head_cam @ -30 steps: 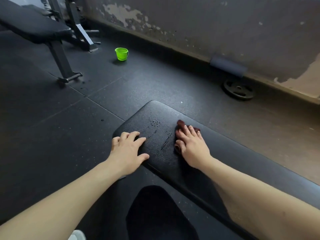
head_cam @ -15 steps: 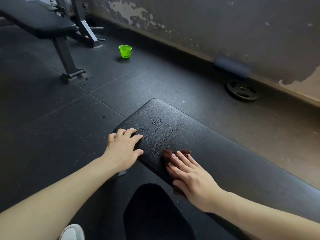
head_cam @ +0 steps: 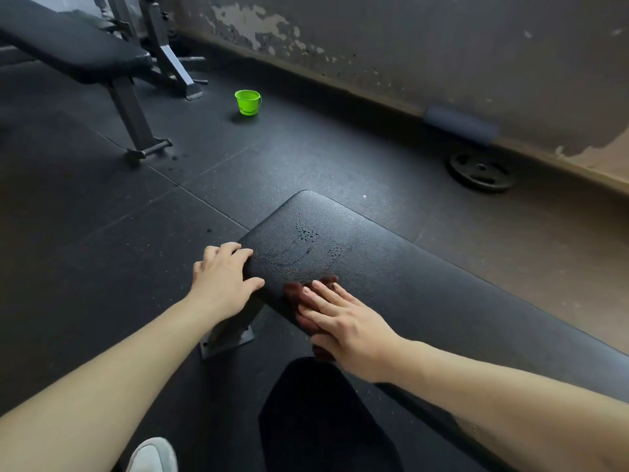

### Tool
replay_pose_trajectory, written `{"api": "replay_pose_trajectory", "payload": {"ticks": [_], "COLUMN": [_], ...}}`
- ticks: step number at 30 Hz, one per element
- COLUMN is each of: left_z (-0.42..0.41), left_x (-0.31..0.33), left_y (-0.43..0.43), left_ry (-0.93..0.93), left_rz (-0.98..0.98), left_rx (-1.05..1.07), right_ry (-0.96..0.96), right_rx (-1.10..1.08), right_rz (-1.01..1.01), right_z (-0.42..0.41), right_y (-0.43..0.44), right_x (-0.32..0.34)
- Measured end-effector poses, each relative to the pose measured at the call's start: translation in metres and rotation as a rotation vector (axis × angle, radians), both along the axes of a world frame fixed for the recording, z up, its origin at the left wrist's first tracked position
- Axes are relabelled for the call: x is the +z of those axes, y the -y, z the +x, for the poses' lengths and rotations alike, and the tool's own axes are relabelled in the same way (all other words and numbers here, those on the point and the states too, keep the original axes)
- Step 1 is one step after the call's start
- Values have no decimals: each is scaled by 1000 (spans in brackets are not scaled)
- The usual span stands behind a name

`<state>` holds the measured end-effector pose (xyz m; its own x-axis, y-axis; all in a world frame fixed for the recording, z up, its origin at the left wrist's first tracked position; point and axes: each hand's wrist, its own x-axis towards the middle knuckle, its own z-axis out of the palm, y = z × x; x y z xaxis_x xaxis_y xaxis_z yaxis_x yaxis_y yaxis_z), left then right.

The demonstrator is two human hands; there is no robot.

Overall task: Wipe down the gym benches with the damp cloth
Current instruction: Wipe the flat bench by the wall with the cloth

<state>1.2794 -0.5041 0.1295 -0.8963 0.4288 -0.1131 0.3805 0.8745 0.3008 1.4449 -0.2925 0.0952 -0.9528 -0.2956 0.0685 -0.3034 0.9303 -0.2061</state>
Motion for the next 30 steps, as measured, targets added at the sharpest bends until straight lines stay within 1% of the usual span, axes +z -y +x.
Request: {"api": "replay_pose_trajectory", "payload": {"ticks": [3, 5, 10, 14, 16, 19, 21, 22, 23, 27, 30], "left_z": [-1, -3, -4, -1, 3, 6, 8, 8, 8, 6, 6], "left_x": [0, 0, 0, -1, -2, -3, -3, -3, -4, -2, -2], "left_y": [-1, -1, 2, 1, 0, 0, 1, 1, 0, -1, -2], "left_ry": [29, 43, 39, 41, 34, 19, 7, 4, 3, -6, -14], "left_rz": [9, 20, 16, -60, -84, -87, -104, -112, -119, -151, -150], "left_rx": [-1, -1, -11, -43, -51, -48, -53, -59, -63, -67, -68], "right_ry": [13, 26, 56, 80, 90, 135, 167, 178, 189, 224, 223], "right_rx": [38, 33, -24, -5, -134, -426, -535, -549, -531, -322, -271], "right_rz": [-20, -39, -47, -50, -58, -31, -13, -4, 1, 16, 22], "right_z": [24, 24, -15, -30, -47, -75, -82, -82, -78, -53, -53], "right_y": [-18, -17, 2, -18, -42, -68, -62, -53, -40, 4, -8], "right_x": [3, 4, 1, 6, 10, 17, 19, 18, 18, 20, 21]}}
